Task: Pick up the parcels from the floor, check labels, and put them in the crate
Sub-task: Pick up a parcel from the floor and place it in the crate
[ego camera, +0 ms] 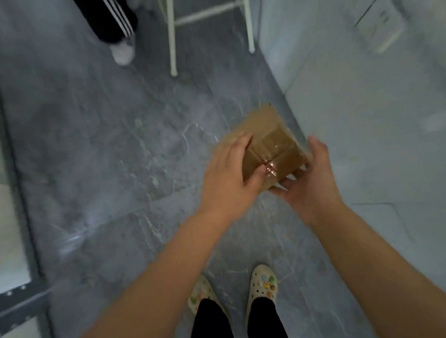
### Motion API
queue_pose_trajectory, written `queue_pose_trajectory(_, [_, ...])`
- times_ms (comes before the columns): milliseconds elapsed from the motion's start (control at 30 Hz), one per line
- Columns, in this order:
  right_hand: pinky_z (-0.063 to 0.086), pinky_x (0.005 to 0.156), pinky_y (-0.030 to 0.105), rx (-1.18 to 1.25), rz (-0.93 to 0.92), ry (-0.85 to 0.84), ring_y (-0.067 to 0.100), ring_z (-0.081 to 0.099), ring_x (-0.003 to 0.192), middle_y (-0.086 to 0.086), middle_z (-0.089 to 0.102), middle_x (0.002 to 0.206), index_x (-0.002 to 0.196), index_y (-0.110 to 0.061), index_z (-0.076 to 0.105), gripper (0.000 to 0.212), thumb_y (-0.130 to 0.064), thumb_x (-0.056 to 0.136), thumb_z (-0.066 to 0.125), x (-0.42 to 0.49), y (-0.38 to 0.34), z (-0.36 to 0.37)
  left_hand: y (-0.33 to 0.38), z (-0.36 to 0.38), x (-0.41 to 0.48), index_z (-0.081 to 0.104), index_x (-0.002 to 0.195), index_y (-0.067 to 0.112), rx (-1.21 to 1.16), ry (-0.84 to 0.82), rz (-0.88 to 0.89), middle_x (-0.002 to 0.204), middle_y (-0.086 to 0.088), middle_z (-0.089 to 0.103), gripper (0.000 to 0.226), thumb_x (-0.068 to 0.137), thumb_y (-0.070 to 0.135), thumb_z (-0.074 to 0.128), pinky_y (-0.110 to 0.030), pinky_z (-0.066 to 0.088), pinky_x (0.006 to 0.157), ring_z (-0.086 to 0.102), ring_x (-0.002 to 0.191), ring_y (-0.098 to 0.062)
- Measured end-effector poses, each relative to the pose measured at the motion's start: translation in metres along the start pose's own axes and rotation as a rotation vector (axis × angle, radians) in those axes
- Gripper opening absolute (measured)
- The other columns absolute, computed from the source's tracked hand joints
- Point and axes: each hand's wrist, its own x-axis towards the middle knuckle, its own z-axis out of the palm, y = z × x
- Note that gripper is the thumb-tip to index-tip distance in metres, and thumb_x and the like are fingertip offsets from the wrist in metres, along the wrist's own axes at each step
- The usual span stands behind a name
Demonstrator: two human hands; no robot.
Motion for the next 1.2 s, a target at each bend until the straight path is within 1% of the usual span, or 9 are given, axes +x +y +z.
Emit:
queue_pose_trajectory(167, [0.054, 0.083, 0.036, -0.02, -0.092, -0.045, 0.018, 0.064, 0.097, 0.001, 0.067, 0.111, 0.124, -0.022, 0.06, 0.051, -0.055, 0.087, 0.045, -0.114, -0.108, 0.058, 0.126, -0.114, -0.009, 0.043, 0.14, 0.031, -0.061, -0.065, 0.04, 0.156, 0.004, 0.027, 0.067, 0.081, 0.063, 0.035, -0.059, 0.015, 0.114, 0.02, 0.145, -0.017])
queue_pose_trajectory(300, [0.053, 0.075, 0.033, 0.069, -0.172, -0.142, 0.019, 0.062, 0.094, 0.001, 0.066, 0.102, 0.122, -0.022, 0.06, 0.047, -0.051, 0.087, 0.048, -0.187, -0.161, 0.094, 0.211, -0.199, -0.021, 0.06, 0.117, 0.031, -0.183, 0.132, 0.034, 0.158, -0.005, 0.01, 0.026, 0.091, 0.036, 0.058, -0.039, 0.013, 0.119, 0.009, 0.146, -0.019])
queue_pose_trajectory(400, [0.053, 0.074, 0.034, 0.145, -0.236, -0.247, 0.02, 0.062, 0.094, 0.003, 0.066, 0.102, 0.116, -0.023, 0.06, 0.04, -0.049, 0.09, 0.046, -0.228, -0.191, 0.115, 0.262, -0.251, -0.031, 0.042, 0.133, 0.03, -0.277, 0.274, -0.077, 0.155, 0.0, 0.005, 0.065, 0.078, 0.034, 0.076, -0.031, 0.023, 0.114, 0.013, 0.142, -0.015])
queue_pose_trajectory(500, [0.054, 0.073, 0.034, 0.166, -0.314, -0.357, 0.021, 0.063, 0.095, 0.004, 0.065, 0.105, 0.123, -0.02, 0.057, 0.043, -0.047, 0.092, 0.045, -0.262, -0.215, 0.127, 0.293, -0.283, -0.041, 0.02, 0.145, 0.022, -0.572, 0.3, -0.175, 0.132, 0.007, 0.034, 0.107, 0.061, 0.026, 0.087, -0.033, 0.043, 0.102, 0.042, 0.12, -0.013])
queue_pose_trajectory(667, [0.052, 0.091, 0.045, 0.218, -0.398, -0.502, 0.028, 0.059, 0.112, 0.01, 0.06, 0.124, 0.132, -0.017, 0.05, 0.05, -0.046, 0.092, 0.046, -0.301, -0.237, 0.14, 0.328, -0.316, -0.068, 0.059, 0.105, 0.026, -0.885, 0.021, -0.244, 0.095, 0.006, 0.065, 0.018, 0.088, 0.03, 0.062, -0.032, 0.055, 0.069, 0.069, 0.075, -0.009])
queue_pose_trajectory(767, [0.052, 0.09, 0.042, 0.181, -0.437, -0.593, 0.026, 0.061, 0.109, 0.008, 0.064, 0.12, 0.129, -0.018, 0.053, 0.045, -0.044, 0.094, 0.042, -0.317, -0.245, 0.144, 0.336, -0.327, -0.079, 0.059, 0.09, 0.031, -0.905, -0.006, -0.245, 0.105, 0.001, 0.063, 0.013, 0.088, 0.044, 0.058, -0.048, 0.04, 0.092, 0.06, 0.099, -0.019])
queue_pose_trajectory(900, [0.049, 0.077, 0.029, 0.017, -0.549, -0.609, 0.015, 0.062, 0.088, -0.003, 0.069, 0.089, 0.098, -0.024, 0.065, 0.029, -0.042, 0.093, 0.042, -0.334, -0.264, 0.14, 0.352, -0.336, -0.087, 0.056, 0.092, 0.032, -0.89, 0.119, -0.18, 0.102, 0.002, 0.063, 0.013, 0.087, 0.044, 0.06, -0.039, 0.048, 0.083, 0.06, 0.097, -0.018])
queue_pose_trajectory(1100, [0.052, 0.092, 0.045, -0.208, -0.638, -0.745, 0.026, 0.062, 0.113, 0.008, 0.059, 0.128, 0.137, -0.022, 0.042, 0.076, -0.055, 0.073, 0.066, -0.339, -0.295, 0.133, 0.358, -0.347, -0.083, 0.032, 0.142, 0.03, -0.662, 0.205, 0.075, 0.132, 0.006, 0.052, 0.085, 0.071, 0.041, 0.078, -0.036, 0.043, 0.101, 0.053, 0.118, -0.013])
queue_pose_trajectory(1200, [0.052, 0.094, 0.045, -0.3, -0.775, -0.738, 0.023, 0.06, 0.114, 0.005, 0.057, 0.131, 0.14, -0.023, 0.036, 0.096, -0.046, 0.058, 0.082, -0.34, -0.302, 0.13, 0.356, -0.35, -0.085, 0.029, 0.142, 0.027, -0.587, 0.188, 0.205, 0.128, 0.008, 0.055, 0.089, 0.07, 0.027, 0.081, -0.017, 0.048, 0.087, 0.057, 0.114, -0.006])
